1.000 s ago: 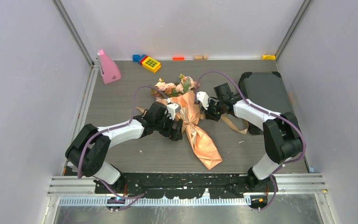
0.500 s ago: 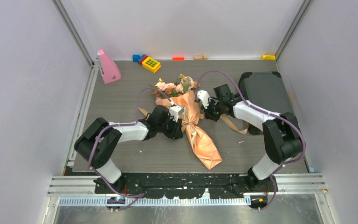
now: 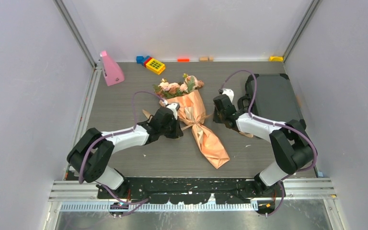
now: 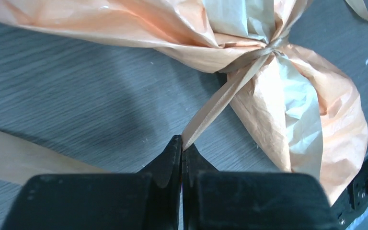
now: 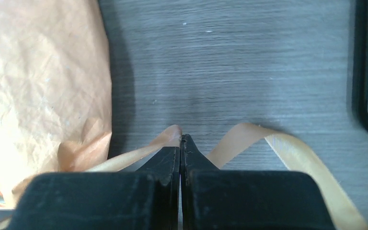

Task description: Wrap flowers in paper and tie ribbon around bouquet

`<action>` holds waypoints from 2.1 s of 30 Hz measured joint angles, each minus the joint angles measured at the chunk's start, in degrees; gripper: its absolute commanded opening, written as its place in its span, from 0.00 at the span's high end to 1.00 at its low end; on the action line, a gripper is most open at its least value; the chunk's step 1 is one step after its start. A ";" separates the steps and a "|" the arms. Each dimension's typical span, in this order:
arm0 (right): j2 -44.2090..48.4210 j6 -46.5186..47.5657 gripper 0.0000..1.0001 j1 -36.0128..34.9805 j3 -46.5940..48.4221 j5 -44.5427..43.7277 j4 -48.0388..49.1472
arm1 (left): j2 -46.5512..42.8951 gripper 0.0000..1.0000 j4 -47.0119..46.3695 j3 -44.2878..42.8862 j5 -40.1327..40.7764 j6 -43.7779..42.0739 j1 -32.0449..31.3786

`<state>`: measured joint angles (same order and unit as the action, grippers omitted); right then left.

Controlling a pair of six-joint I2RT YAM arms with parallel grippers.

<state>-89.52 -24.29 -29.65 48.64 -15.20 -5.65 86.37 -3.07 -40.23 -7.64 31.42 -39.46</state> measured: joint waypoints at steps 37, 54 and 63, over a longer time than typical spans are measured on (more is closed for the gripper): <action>7.26 -21.07 0.99 2.80 -15.28 -0.92 14.62 | -10.01 1.00 17.99 2.14 3.54 16.61 16.55; 5.35 -18.10 0.95 -11.04 -11.82 -10.73 11.74 | -14.53 1.00 22.38 -8.52 4.81 10.16 5.99; 6.45 -18.36 0.79 -14.67 -12.61 -10.27 8.55 | -11.34 1.00 18.80 -13.40 3.54 8.59 4.42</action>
<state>-83.07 -42.65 -44.31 36.03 -25.47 2.90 75.02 15.73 -53.63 -4.10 40.01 -35.05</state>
